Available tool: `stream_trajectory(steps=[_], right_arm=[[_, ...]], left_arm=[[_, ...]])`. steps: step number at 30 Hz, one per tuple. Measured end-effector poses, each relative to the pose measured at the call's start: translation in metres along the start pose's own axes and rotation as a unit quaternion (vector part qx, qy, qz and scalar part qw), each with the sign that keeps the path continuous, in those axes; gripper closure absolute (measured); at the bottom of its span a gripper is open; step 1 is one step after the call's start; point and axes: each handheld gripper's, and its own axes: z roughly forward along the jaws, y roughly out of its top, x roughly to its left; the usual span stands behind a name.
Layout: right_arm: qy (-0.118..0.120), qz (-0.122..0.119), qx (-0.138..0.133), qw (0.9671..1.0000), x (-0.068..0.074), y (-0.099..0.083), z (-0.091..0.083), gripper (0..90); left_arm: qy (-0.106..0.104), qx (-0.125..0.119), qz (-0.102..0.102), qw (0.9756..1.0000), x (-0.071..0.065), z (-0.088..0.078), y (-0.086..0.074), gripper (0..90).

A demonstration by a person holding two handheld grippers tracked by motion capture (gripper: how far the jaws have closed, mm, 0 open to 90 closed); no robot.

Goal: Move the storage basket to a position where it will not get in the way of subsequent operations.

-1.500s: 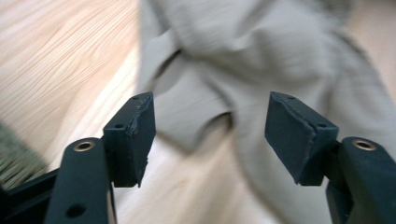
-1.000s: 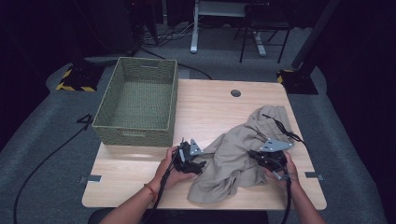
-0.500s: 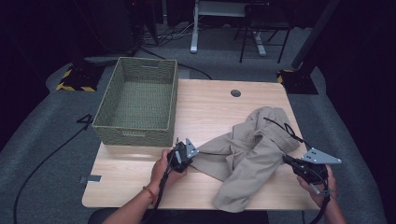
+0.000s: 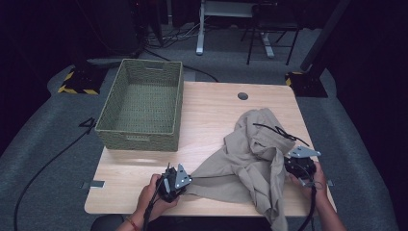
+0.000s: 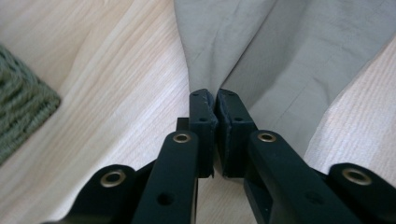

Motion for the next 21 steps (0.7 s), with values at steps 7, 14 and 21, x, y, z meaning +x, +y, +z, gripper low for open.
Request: stream_trajectory(steps=[7,14,21], right_arm=[[0.015,0.024,-0.021,0.9994,-0.015,0.021,0.025,78.1],[-0.017,0.073,-0.084,0.9936,-0.035,0.035,-0.024,52.8],[0.033,0.030,-0.112,0.9927,-0.010,0.070,-0.048,37.0]], left_arm=[[-0.004,-0.013,0.008,0.9999,0.006,0.003,-0.001,57.2],[-0.019,-0.034,0.037,0.9985,0.006,0.014,0.010,36.5],[-0.044,-0.007,0.046,0.9980,0.002,0.042,0.025,46.0]])
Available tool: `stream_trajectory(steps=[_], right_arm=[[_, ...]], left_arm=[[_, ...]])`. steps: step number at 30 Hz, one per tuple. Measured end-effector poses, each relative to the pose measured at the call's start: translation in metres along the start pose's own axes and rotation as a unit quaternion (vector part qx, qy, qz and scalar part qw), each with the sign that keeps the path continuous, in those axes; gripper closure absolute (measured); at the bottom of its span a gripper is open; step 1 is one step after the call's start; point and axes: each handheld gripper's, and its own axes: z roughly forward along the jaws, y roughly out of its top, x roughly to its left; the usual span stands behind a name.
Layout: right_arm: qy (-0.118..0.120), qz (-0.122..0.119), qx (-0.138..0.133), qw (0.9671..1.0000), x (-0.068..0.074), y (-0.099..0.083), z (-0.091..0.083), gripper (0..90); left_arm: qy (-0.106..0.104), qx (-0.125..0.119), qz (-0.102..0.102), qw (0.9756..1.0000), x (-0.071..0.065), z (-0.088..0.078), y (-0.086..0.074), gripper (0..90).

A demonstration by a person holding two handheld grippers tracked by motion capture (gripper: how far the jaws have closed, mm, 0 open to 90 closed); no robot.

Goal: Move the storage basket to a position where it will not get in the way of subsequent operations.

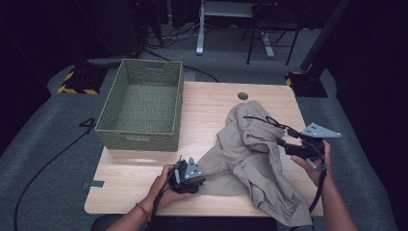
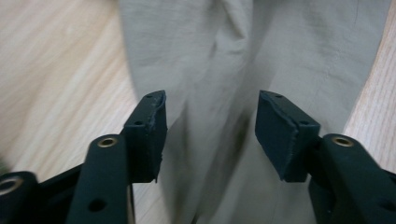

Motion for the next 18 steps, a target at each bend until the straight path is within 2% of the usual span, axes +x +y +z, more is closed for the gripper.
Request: stream_trajectory(steps=[2,4,7,9,11,13,14,15,18], right_arm=[[0.015,-0.020,0.022,0.9994,0.011,0.002,0.010,34.3],[0.028,-0.027,0.035,0.9986,0.019,0.000,0.022,31.2],[0.056,-0.022,0.073,0.9956,0.020,-0.007,0.045,25.1],[0.049,-0.016,0.101,0.9936,0.017,-0.012,0.058,23.5],[0.043,-0.015,0.128,0.9907,0.013,-0.018,0.070,23.7],[0.042,-0.006,0.148,0.9880,0.009,-0.024,0.080,31.4],[0.050,-0.005,0.161,0.9857,0.008,-0.026,0.085,34.3],[0.049,-0.006,0.162,0.9855,0.008,-0.027,0.088,37.2],[0.056,-0.011,0.167,0.9843,0.006,-0.029,0.094,53.7]], left_arm=[[-0.012,0.008,-0.001,0.9999,-0.001,0.006,0.003,47.2],[-0.025,0.004,-0.012,0.9996,-0.002,0.009,0.005,48.9],[-0.050,0.003,-0.008,0.9987,-0.007,0.011,0.007,50.1],[-0.074,0.004,0.001,0.9973,-0.014,0.012,0.009,53.3],[-0.088,0.002,0.009,0.9961,-0.022,0.013,0.011,53.3],[-0.099,0.002,0.021,0.9949,-0.032,0.014,0.014,53.3],[-0.104,0.003,0.026,0.9942,-0.035,0.014,0.015,53.3],[-0.109,0.001,0.029,0.9936,-0.039,0.014,0.016,53.1],[-0.124,0.003,0.043,0.9913,-0.050,0.015,0.018,52.0]])
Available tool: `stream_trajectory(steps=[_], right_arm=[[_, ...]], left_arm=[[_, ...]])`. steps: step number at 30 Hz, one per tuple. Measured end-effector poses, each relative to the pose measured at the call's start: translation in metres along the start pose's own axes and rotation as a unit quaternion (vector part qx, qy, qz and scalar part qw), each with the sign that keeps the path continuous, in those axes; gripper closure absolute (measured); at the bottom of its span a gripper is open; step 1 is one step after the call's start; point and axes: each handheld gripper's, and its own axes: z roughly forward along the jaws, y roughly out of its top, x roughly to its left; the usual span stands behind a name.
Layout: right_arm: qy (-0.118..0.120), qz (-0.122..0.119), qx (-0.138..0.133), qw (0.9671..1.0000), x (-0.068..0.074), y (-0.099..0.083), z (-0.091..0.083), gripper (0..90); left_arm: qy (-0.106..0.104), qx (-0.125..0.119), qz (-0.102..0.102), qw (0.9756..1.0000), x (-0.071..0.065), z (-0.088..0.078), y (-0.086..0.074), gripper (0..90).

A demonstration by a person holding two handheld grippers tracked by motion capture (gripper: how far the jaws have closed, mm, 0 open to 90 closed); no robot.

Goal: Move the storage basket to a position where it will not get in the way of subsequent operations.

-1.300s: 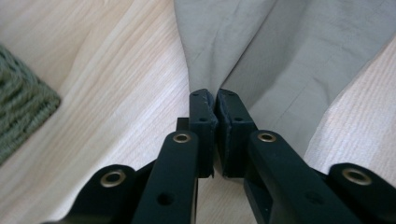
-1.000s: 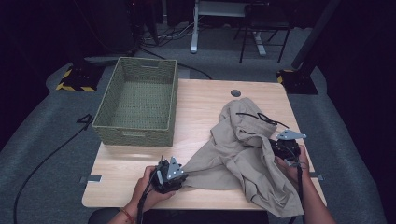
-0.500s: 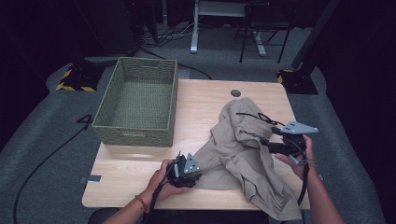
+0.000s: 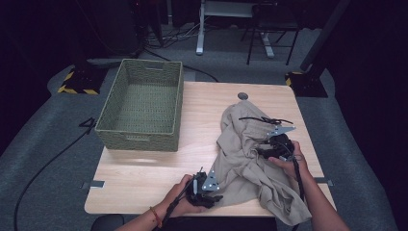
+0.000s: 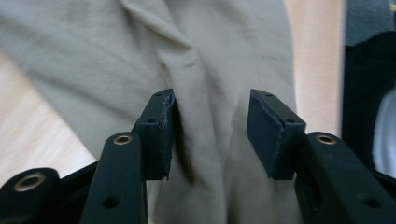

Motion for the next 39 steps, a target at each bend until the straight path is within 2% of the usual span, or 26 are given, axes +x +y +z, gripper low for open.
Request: stream_trajectory(steps=[3,4,6,9,10,11,12,13,15,18,19,22,24,26,28,29,31,32,33,34,35,37,39], right_arm=[[0.016,-0.018,-0.011,0.9996,0.000,0.002,0.004,71.7],[0.020,-0.023,-0.016,0.9994,0.002,0.003,0.004,76.0],[0.025,-0.042,-0.023,0.9985,0.006,0.006,0.005,80.2],[0.053,-0.064,-0.037,0.9959,0.013,0.010,0.004,81.3],[0.056,-0.071,-0.036,0.9952,0.016,0.012,0.004,80.0],[0.048,-0.078,-0.034,0.9952,0.018,0.014,0.005,74.6],[0.030,-0.080,-0.030,0.9959,0.020,0.017,0.004,65.9],[0.019,-0.079,-0.027,0.9964,0.022,0.020,0.003,60.4],[0.014,-0.069,-0.036,0.9969,0.024,0.026,-0.005,50.9],[-0.001,-0.064,-0.067,0.9956,0.030,0.037,-0.019,44.1],[-0.002,-0.062,-0.074,0.9953,0.032,0.042,-0.022,42.1],[0.003,-0.063,-0.096,0.9934,0.044,0.054,-0.027,40.0],[-0.002,-0.075,-0.079,0.9941,0.053,0.060,-0.018,37.7],[-0.013,-0.086,-0.049,0.9950,0.060,0.063,-0.003,35.5],[-0.010,-0.078,-0.027,0.9965,0.061,0.065,0.010,34.8],[-0.017,-0.078,-0.019,0.9966,0.061,0.065,0.016,35.1],[-0.018,-0.072,-0.015,0.9971,0.058,0.064,0.024,39.4],[-0.019,-0.065,-0.009,0.9976,0.056,0.063,0.028,41.1],[-0.022,-0.066,-0.001,0.9976,0.054,0.063,0.031,47.5],[-0.021,-0.068,0.004,0.9975,0.053,0.062,0.034,56.9],[-0.016,-0.073,0.009,0.9971,0.052,0.062,0.036,65.0],[-0.025,-0.077,0.009,0.9967,0.051,0.062,0.038,79.9],[-0.020,-0.079,0.001,0.9967,0.050,0.063,0.036,85.1]], left_arm=[[-0.011,0.002,0.017,0.9998,-0.008,0.001,0.002,49.7],[-0.012,0.004,0.016,0.9998,-0.009,0.000,0.001,47.5],[-0.003,0.002,0.014,0.9999,-0.009,-0.004,0.001,40.5],[0.007,-0.030,0.002,0.9995,0.000,-0.021,0.002,35.2],[0.020,-0.036,-0.005,0.9991,0.004,-0.027,0.002,35.2],[0.019,-0.047,-0.004,0.9987,0.010,-0.031,0.003,35.3],[0.022,-0.053,-0.003,0.9984,0.016,-0.035,0.004,35.9],[0.032,-0.058,-0.010,0.9978,0.024,-0.037,0.006,37.1],[0.042,-0.056,-0.015,0.9974,0.036,-0.037,0.007,43.9],[0.047,-0.052,-0.029,0.9971,0.053,-0.025,0.009,47.6],[0.048,-0.050,-0.037,0.9969,0.057,-0.020,0.010,48.2],[0.057,-0.032,-0.041,0.9970,0.064,-0.003,0.013,47.4],[0.060,-0.020,-0.047,0.9969,0.064,0.007,0.015,46.1],[0.079,-0.007,-0.043,0.9959,0.062,0.016,0.018,37.8],[0.078,-0.010,-0.052,0.9956,0.062,0.018,0.018,35.9],[0.076,-0.012,-0.050,0.9958,0.063,0.018,0.018,35.9],[0.054,-0.017,-0.058,0.9967,0.065,0.017,0.016,41.4],[0.054,-0.019,-0.059,0.9966,0.065,0.017,0.015,45.6],[0.052,-0.019,-0.058,0.9968,0.065,0.016,0.015,47.9],[0.051,-0.019,-0.056,0.9969,0.065,0.016,0.016,53.8],[0.053,-0.017,-0.055,0.9969,0.065,0.015,0.016,60.5],[0.058,-0.017,-0.057,0.9965,0.065,0.015,0.015,67.2],[0.071,-0.010,-0.058,0.9957,0.066,0.012,0.014,75.4]])
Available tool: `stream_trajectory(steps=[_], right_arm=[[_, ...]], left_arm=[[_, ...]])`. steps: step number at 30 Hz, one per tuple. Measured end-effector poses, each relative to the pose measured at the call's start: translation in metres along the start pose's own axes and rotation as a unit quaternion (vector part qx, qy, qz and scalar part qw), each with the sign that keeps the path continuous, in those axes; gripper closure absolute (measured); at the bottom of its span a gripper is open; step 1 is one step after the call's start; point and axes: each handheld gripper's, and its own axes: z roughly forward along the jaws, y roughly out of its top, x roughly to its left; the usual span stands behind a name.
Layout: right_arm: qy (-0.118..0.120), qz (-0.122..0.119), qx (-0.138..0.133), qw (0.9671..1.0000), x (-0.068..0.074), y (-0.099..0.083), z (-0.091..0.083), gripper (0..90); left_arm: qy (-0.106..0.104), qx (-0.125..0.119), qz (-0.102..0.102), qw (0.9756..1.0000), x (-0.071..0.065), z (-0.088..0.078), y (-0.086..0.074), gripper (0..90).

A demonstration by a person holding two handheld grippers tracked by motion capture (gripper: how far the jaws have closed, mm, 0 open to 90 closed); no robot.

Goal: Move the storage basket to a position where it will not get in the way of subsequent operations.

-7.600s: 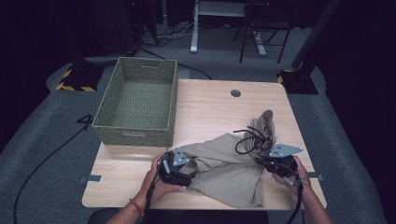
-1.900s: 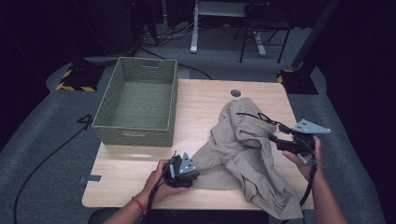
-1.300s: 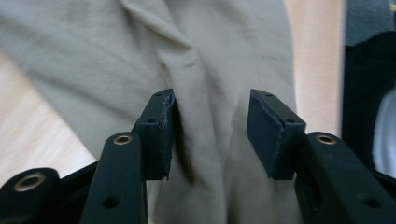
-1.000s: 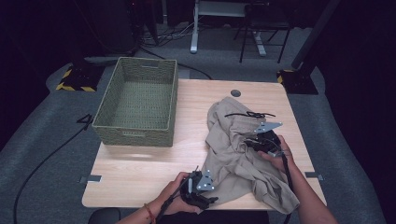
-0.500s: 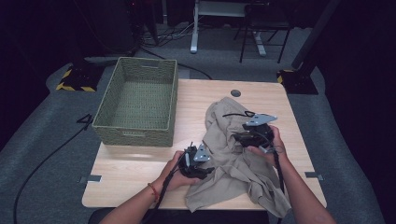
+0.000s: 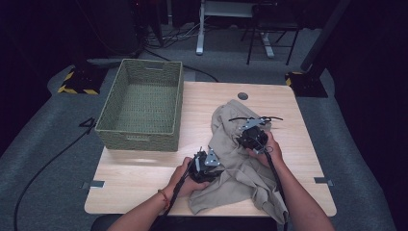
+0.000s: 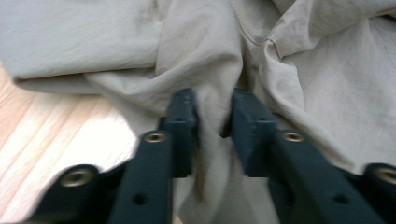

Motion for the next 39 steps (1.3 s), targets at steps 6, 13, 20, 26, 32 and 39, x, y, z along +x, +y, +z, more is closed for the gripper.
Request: stream_trajectory(steps=[6,13,20,26,32,39], right_arm=[[0.001,0.000,-0.076,0.9971,-0.003,-0.001,-0.036,86.5],[-0.052,0.026,-0.130,0.9898,-0.025,-0.035,-0.101,86.8],[-0.068,0.119,-0.108,0.9847,-0.067,-0.097,-0.117,86.7],[-0.101,0.144,-0.017,0.9843,-0.081,-0.119,-0.078,79.7],[-0.179,0.187,0.007,0.9659,-0.090,-0.125,-0.072,49.7],[-0.145,0.144,-0.107,0.9731,-0.053,-0.114,-0.118,44.9]], left_arm=[[0.047,0.007,-0.021,0.9986,0.011,-0.014,-0.015,86.9],[0.066,0.020,-0.050,0.9964,0.022,-0.037,-0.036,87.2],[0.060,0.019,-0.075,0.9952,0.025,-0.056,-0.051,86.6],[0.007,0.026,-0.046,0.9986,0.002,-0.053,-0.046,74.2],[0.014,0.016,-0.024,0.9995,-0.012,-0.058,-0.041,42.4],[0.020,-0.013,-0.049,0.9985,0.001,-0.075,-0.053,35.0]])
